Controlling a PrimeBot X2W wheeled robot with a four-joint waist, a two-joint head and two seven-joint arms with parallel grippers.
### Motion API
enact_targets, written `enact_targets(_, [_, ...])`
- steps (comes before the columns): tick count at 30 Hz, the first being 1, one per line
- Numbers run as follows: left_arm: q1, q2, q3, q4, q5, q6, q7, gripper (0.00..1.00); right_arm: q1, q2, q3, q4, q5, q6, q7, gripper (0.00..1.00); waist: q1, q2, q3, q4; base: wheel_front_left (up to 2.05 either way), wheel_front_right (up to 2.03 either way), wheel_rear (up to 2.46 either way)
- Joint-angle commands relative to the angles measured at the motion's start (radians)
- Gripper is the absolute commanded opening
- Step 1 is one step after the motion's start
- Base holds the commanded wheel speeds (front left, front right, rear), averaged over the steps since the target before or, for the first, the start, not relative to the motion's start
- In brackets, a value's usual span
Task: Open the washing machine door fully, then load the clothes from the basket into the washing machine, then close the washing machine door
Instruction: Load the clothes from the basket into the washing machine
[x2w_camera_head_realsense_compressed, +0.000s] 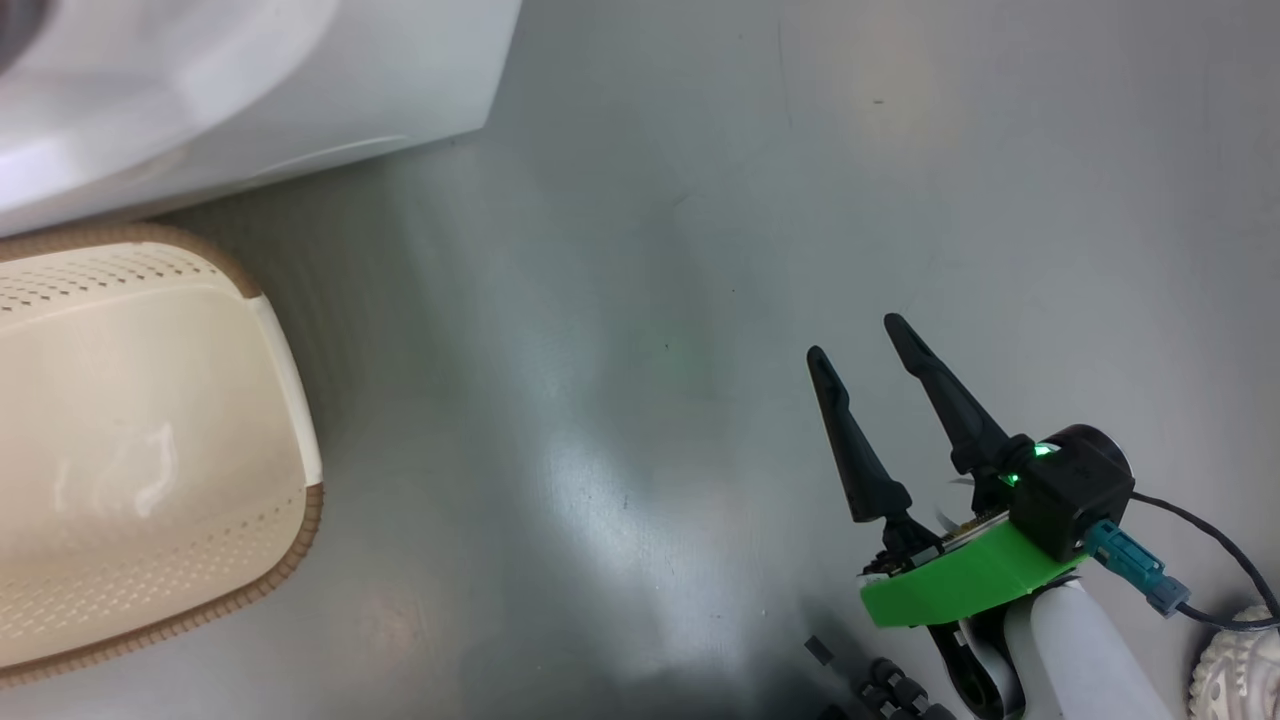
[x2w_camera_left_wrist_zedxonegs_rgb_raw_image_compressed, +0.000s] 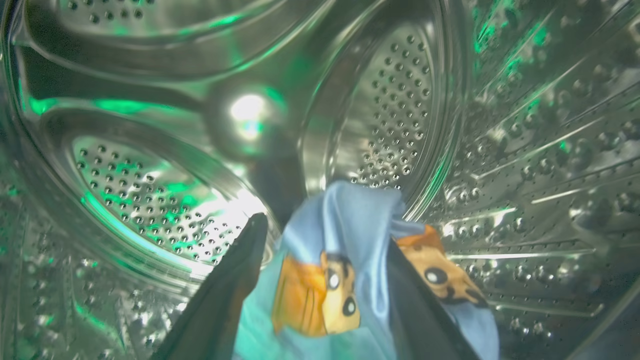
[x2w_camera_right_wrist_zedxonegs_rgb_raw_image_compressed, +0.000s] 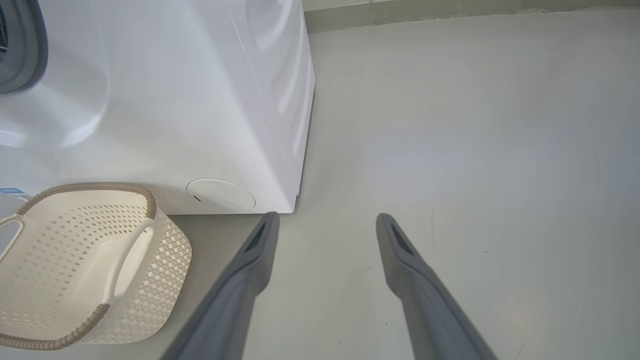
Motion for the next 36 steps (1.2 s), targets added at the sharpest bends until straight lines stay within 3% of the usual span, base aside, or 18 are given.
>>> enact_targets(1, [0.006, 0.042, 0.016, -0.003, -0.005, -0.002, -0.002, 1.0, 0.015, 0.001, 0.015, -0.015, 0.014, 0.001, -0.005, 1.0, 0.0, -0.0001, -0.005, 0.006, 0.0, 0.0, 0.0])
enact_targets(8, [-0.002, 0.018, 0.022, 0.11, -0.013, 0.0, -0.002, 1.0, 0.01, 0.001, 0.002, -0.011, 0.009, 0.001, -0.005, 1.0, 0.0, -0.0001, -0.03, 0.029, 0.0, 0.0, 0.0])
enact_targets(17, [0.062, -0.038, 0.021, 0.141, -0.025, -0.001, -0.002, 1.0, -0.001, 0.001, -0.021, 0.0, 0.003, 0.001, -0.005, 1.0, 0.0, -0.0001, -0.088, 0.074, 0.0, 0.0, 0.0])
enact_targets(36, [0.31, -0.113, 0.039, 0.033, -0.045, -0.005, -0.002, 1.0, 0.016, 0.001, -0.042, 0.036, -0.011, 0.001, -0.005, 1.0, 0.0, -0.0001, -0.262, 0.147, 0.0, 0.0, 0.0])
